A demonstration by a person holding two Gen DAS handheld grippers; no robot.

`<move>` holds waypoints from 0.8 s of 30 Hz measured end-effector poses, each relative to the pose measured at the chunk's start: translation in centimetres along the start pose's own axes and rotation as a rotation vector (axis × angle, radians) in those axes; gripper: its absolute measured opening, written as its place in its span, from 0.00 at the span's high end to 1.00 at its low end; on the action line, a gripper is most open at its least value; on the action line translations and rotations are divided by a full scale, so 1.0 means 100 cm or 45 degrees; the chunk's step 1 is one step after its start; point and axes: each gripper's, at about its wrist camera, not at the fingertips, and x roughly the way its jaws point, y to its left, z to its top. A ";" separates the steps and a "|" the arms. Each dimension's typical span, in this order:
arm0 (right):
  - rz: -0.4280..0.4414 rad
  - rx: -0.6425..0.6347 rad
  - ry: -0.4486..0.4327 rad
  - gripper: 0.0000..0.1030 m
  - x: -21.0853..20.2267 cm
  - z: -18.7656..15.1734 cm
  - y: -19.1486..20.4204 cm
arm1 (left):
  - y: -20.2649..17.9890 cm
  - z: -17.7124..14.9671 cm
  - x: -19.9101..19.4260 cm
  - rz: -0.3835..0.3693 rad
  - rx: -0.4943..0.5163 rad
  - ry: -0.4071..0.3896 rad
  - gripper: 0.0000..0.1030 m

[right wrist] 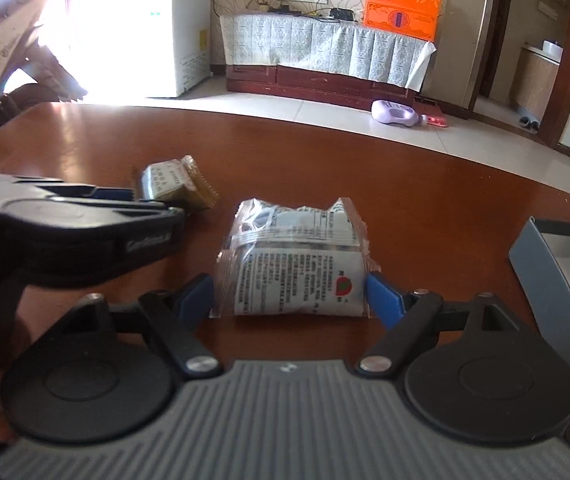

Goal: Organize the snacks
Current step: 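Close left tool on chocolate while right tool grasps clear white packet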

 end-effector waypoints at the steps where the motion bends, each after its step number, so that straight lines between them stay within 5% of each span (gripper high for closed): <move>1: -0.006 -0.009 -0.010 0.16 0.002 0.000 0.000 | 0.000 0.002 0.001 -0.003 -0.004 0.002 0.64; 4: 0.053 0.008 -0.026 0.17 0.008 0.000 -0.010 | 0.004 0.000 0.001 -0.018 -0.022 0.003 0.64; 9: 0.060 -0.042 -0.036 0.65 0.000 0.000 -0.020 | 0.004 0.000 0.002 -0.025 -0.026 0.002 0.65; 15: 0.076 -0.079 -0.022 0.67 -0.020 -0.012 -0.026 | 0.005 -0.005 -0.004 -0.016 -0.026 0.002 0.65; 16: 0.086 -0.035 -0.028 0.61 -0.024 -0.014 -0.028 | 0.007 -0.005 -0.004 -0.017 -0.034 0.001 0.65; 19: 0.073 0.039 -0.055 0.06 -0.035 -0.022 -0.031 | 0.010 -0.005 -0.006 -0.019 -0.060 -0.001 0.65; 24: -0.037 -0.238 -0.209 0.03 -0.044 -0.011 -0.017 | 0.012 -0.004 -0.005 -0.022 -0.062 -0.001 0.64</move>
